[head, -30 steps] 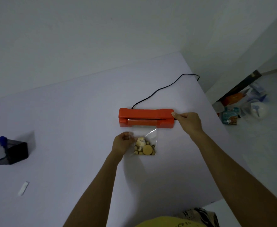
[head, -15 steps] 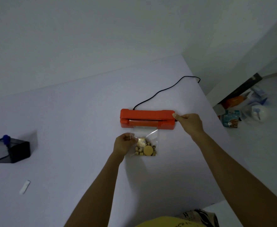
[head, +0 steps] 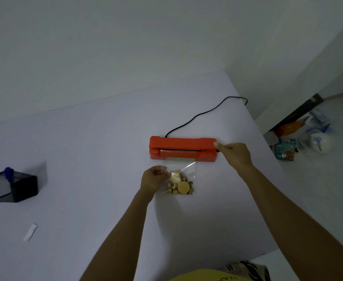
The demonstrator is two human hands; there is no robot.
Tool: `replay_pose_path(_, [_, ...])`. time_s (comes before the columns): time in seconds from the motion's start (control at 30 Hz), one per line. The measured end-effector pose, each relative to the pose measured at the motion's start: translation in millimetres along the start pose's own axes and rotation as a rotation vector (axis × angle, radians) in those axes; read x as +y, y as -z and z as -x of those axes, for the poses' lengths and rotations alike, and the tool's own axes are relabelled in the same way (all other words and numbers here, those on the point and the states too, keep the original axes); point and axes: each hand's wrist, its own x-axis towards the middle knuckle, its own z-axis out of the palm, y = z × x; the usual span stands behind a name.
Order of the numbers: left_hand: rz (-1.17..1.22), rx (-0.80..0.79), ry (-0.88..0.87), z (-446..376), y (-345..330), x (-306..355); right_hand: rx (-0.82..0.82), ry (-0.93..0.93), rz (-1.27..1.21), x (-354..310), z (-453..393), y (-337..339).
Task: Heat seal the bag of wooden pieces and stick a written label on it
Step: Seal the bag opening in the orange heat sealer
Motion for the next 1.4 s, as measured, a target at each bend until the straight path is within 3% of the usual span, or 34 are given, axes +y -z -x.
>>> replay_pose_path(0.27, [-0.071,0.015,0.003,-1.1,-0.3,1.1,0.006,0.046,-0.001,-1.9,0.3,4.8])
replay_pose_path(0.37, [-0.181,0.132,-0.063,2.3,3.3,8.1,0.032,0.066,-0.014,-2.6,6.2,6.1])
replay_pose_path(0.47, [-0.2,0.354,-0.292,7.3,11.4,19.6,0.059,0.057,-0.067,-0.6,14.1,7.6])
replay_pose_path(0.53, [-0.292,0.398,-0.53,10.0,16.4,34.9,0.057,0.065,-0.076,-1.5,17.9,9.1])
replay_pose_path(0.63, [-0.57,0.223,-0.779,6.6,17.5,63.4,0.03,0.093,-0.121,-5.9,24.1,10.0])
replay_pose_path(0.77, [-0.855,0.039,-0.813,-8.4,17.6,84.6,0.044,-0.034,-0.233,1.2,24.4,6.4])
replay_pose_path(0.87, [-0.912,0.008,-0.776,-14.9,22.5,94.5,-0.252,-0.277,-0.073,15.9,20.7,-4.9])
replay_pose_path(0.9, [-0.902,0.005,-0.771,-14.6,23.3,97.1,-0.362,-0.314,-0.034,19.3,21.7,-11.9])
replay_pose_path(0.97, [-0.821,0.019,-0.782,-11.3,25.1,99.1,-0.431,-0.32,-0.078,22.6,23.9,-27.2])
replay_pose_path(1.17, [-0.506,0.12,-0.785,-2.8,38.6,86.6,-0.351,-0.268,-0.389,15.7,31.3,-53.6])
replay_pose_path(1.27, [-0.226,0.155,-0.607,-2.2,45.9,84.7,-0.363,-0.247,-0.41,11.7,34.3,-57.6])
replay_pose_path(1.4, [0.123,0.052,-0.389,-9.6,64.0,79.1,-0.402,-0.226,-0.403,8.3,36.2,-60.0])
